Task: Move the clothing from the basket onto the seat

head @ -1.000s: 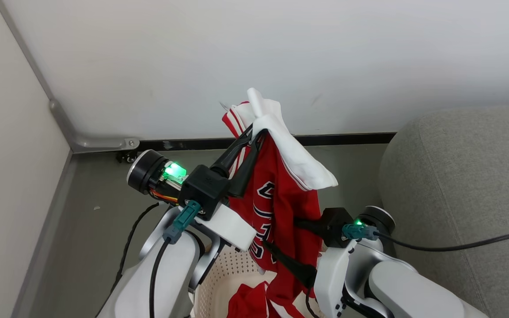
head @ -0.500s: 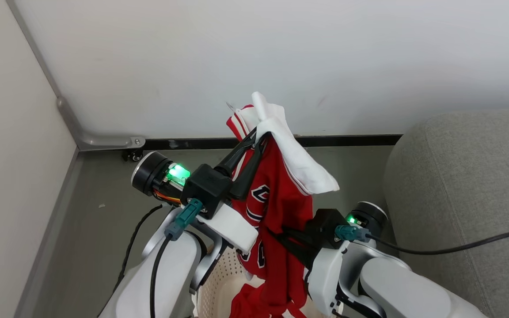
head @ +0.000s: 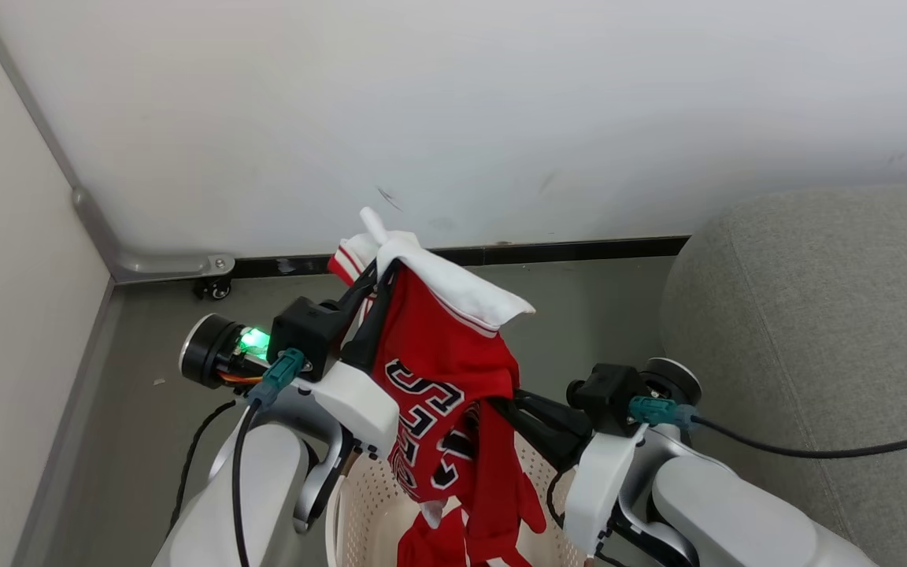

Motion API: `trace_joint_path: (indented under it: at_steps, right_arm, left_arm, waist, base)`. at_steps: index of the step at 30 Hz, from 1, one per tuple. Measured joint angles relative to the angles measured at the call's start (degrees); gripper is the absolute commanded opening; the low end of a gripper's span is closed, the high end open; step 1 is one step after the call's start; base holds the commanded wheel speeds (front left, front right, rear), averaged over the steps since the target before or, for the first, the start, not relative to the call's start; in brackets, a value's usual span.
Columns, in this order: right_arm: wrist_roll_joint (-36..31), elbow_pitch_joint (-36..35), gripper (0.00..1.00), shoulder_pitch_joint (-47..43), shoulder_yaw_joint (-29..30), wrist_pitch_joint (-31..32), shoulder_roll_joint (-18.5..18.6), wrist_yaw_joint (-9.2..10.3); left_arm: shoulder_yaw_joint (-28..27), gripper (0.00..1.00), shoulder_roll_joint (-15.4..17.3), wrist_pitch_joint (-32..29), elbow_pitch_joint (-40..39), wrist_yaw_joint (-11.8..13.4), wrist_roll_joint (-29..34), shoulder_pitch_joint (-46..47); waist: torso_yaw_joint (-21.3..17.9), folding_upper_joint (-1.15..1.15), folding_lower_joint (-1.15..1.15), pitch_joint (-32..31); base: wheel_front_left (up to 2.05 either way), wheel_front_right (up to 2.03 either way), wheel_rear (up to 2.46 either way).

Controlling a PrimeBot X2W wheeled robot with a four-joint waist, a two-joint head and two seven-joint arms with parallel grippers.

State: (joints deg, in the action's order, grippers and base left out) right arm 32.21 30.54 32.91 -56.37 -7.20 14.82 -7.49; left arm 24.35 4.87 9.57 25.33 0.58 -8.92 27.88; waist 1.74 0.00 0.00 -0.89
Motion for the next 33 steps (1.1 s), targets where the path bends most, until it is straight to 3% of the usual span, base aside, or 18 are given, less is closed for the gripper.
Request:
trace_joint_path:
  at_steps: [6, 10, 11, 12, 13, 33]
  right_arm:
    - [2.91, -1.18, 0.00, -0.02, 3.90, -3.00, 0.80, 0.00]
    - [3.79, -1.23, 0.00, -0.03, 5.93, -3.82, 2.33, 0.00]
    - [4.13, -1.24, 0.00, -0.02, 6.49, -3.98, 2.59, 0.00]
    - [4.49, -1.24, 0.00, -0.03, 7.09, -4.09, 2.82, 0.00]
    - [4.71, -1.24, 0.00, -0.03, 7.82, -4.31, 3.11, 0.00]
    - [3.61, -3.34, 0.00, -0.13, 21.97, -6.26, 11.23, 0.00]
  left_arm:
    - [-1.34, 0.04, 0.12, 0.00, 2.11, 0.02, -1.74, -1.42]
    - [-1.93, 0.42, -0.20, 0.01, 3.05, -0.01, -3.37, -2.10]
    - [-2.15, 0.72, -0.26, 0.01, 3.22, -0.03, -3.80, -2.10]
    - [-2.31, 0.95, -0.29, 0.01, 3.36, -0.08, -4.16, -2.11]
    - [-2.40, 1.00, -0.32, 0.02, 3.49, -0.09, -4.34, -2.11]
    - [-5.48, 1.00, -1.19, 3.31, 3.54, 0.01, -7.11, -4.47]
  waist:
    - [-1.41, 0.00, 0.00, -0.10]
    - [-2.29, 0.00, 0.00, -0.08]
    - [-2.48, 0.00, 0.00, -0.06]
    - [-2.66, 0.00, 0.00, -0.04]
    - [-2.82, 0.00, 0.00, -0.01]
    - [-5.54, 0.00, 0.00, 0.24]
  base:
    - [0.00, 0.00, 0.00]
    - [0.00, 0.00, 0.00]
    - [0.00, 0.00, 0.00]
    - [0.00, 0.00, 0.00]
    - [0.00, 0.00, 0.00]
    - [0.00, 0.00, 0.00]
